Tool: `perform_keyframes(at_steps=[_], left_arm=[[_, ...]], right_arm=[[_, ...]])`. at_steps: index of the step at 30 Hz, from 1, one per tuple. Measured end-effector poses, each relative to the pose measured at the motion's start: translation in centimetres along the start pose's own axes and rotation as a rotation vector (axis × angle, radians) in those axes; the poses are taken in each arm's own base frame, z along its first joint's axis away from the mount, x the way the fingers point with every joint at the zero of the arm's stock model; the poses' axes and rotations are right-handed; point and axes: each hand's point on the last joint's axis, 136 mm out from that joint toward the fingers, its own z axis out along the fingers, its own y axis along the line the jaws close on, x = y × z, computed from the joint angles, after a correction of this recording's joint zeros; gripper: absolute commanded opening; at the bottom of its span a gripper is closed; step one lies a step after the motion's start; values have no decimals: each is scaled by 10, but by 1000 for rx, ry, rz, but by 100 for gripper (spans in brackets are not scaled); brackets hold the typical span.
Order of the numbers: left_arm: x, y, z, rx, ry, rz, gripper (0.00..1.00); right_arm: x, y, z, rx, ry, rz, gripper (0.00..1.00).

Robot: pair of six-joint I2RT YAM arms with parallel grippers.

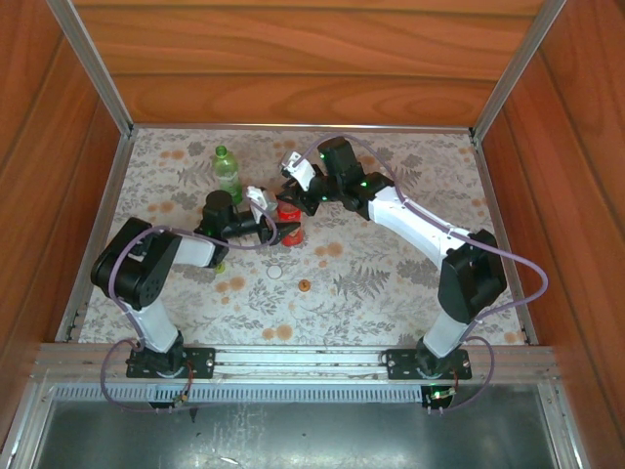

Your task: Screw on the bottle caps

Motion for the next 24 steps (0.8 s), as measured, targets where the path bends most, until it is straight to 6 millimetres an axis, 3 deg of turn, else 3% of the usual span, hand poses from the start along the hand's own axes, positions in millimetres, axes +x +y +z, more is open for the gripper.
perform_keyframes(at_steps=[12, 15, 20, 24], left_arm=[[-6, 6, -3, -30, -10, 2, 59], [-6, 7, -4, -30, -10, 1, 58], [-6, 4, -3, -16, -12, 3, 58], [-8, 2, -3, -5, -19, 6, 58]], right_arm=[[0, 1, 0, -3, 0, 4, 26], [0, 1, 0, -4, -1, 9, 34], [3, 0, -3, 16, -5, 40, 63], [11, 10, -22, 43, -41, 71, 75]])
